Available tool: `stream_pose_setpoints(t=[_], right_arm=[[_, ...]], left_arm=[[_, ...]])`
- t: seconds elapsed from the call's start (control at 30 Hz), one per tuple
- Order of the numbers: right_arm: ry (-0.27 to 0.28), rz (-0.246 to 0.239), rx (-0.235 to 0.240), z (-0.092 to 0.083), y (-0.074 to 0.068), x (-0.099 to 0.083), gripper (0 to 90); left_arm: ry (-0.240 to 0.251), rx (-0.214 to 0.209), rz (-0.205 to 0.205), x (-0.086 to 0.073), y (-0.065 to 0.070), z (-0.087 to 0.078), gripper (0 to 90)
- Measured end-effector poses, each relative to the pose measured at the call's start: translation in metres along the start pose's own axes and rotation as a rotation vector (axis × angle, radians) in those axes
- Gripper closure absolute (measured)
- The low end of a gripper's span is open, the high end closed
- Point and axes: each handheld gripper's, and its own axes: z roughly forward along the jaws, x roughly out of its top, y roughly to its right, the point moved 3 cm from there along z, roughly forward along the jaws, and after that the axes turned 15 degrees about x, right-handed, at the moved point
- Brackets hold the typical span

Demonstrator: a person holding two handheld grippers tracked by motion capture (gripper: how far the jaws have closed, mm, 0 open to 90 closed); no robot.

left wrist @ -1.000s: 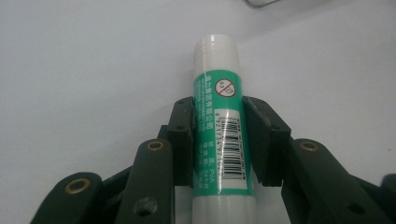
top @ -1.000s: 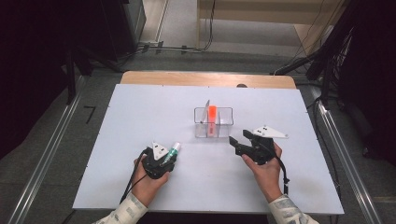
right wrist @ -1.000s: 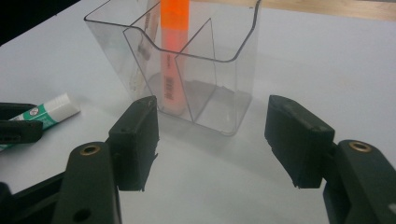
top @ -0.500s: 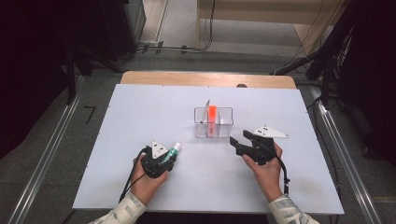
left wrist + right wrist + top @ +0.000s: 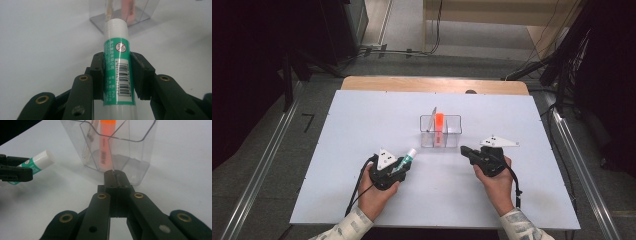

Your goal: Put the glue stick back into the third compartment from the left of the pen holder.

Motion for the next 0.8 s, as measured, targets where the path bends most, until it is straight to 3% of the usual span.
stream_pose_setpoints(t=[0.27,0.43,0.8], right_arm=[[-0.045,-0.005,0.080,0.021,-0.012,-0.002,88.0],[-0.080,0.001,0.118,0.036,-0.018,-0.005,88.0],[-0.081,0.002,0.161,0.046,-0.023,-0.004,88.1]], left_arm=[[0.054,-0.078,-0.025,0.011,0.021,0.001,65.4],[0.082,-0.121,-0.013,0.017,0.037,-0.002,65.4],[0.068,-0.164,0.009,0.016,0.050,0.002,65.4]])
